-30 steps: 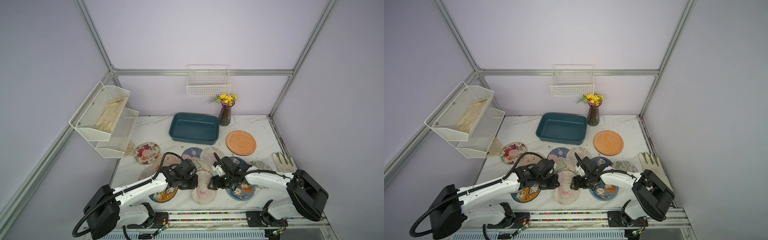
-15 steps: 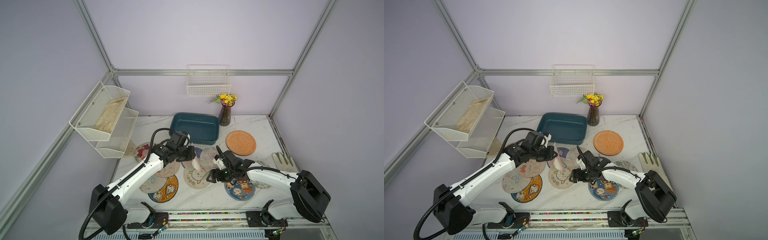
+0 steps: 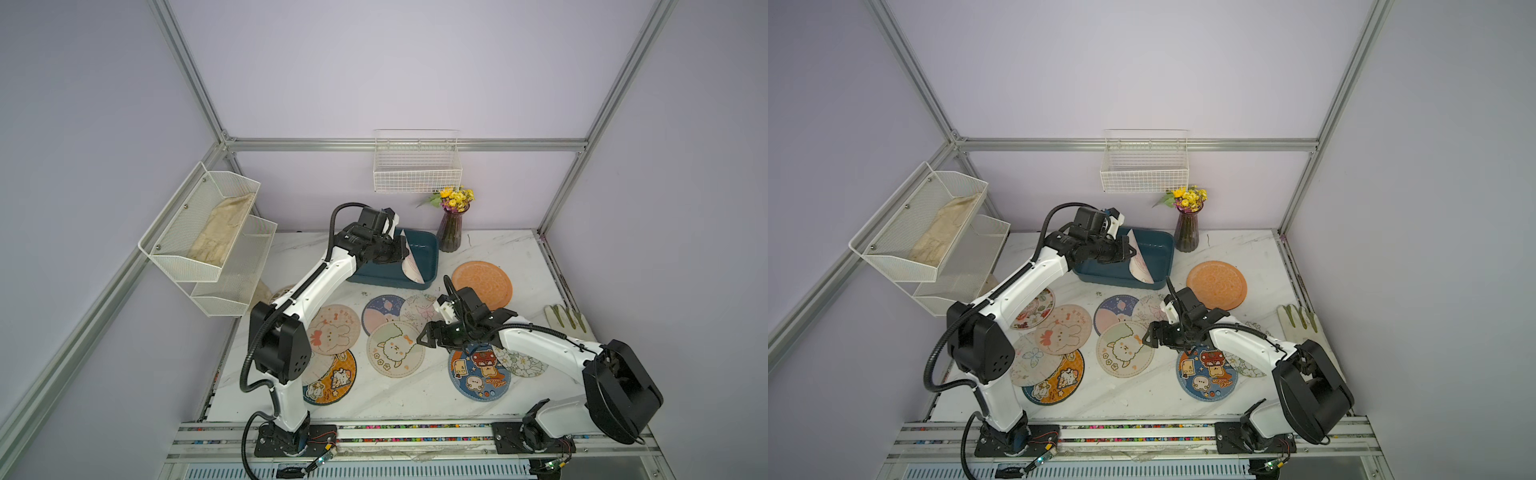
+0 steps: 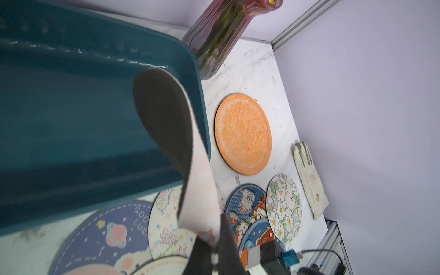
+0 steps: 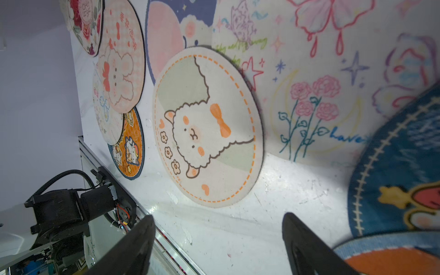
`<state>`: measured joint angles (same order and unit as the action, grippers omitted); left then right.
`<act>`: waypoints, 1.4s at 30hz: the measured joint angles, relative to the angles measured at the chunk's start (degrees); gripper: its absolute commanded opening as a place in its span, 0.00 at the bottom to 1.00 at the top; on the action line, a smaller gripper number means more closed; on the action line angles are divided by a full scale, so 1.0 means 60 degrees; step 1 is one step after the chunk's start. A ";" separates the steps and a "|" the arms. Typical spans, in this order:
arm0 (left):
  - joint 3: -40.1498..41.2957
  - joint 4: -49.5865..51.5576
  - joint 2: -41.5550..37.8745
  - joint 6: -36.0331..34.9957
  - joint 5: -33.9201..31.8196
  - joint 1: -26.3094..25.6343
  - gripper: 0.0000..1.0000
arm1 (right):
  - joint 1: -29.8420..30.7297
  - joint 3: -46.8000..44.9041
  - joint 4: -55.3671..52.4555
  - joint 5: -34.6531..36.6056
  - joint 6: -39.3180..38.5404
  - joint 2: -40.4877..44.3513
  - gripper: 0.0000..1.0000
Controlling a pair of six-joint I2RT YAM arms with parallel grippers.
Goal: Put the coasters into the storage box
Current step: Place the coaster in the storage box.
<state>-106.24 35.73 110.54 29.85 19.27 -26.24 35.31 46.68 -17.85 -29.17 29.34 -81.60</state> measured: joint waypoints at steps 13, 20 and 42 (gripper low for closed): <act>-0.1282 -0.0543 0.2998 -0.0699 -0.0335 0.0739 0.00 | -0.0342 0.0153 -0.0153 -0.0069 -0.0208 -0.0204 0.86; -0.1475 0.0244 0.3373 -0.1355 -0.1559 0.1530 0.66 | -0.0353 0.0313 -0.0237 0.0044 0.0029 -0.0073 0.90; 0.2699 0.0168 -0.1574 -0.1089 -0.1665 0.1639 1.00 | -0.0364 0.1184 -0.0765 0.0634 -0.0331 -0.0831 0.89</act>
<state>-90.04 36.73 101.10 23.31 9.28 -16.40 33.12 53.78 -22.44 -25.36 27.35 -86.59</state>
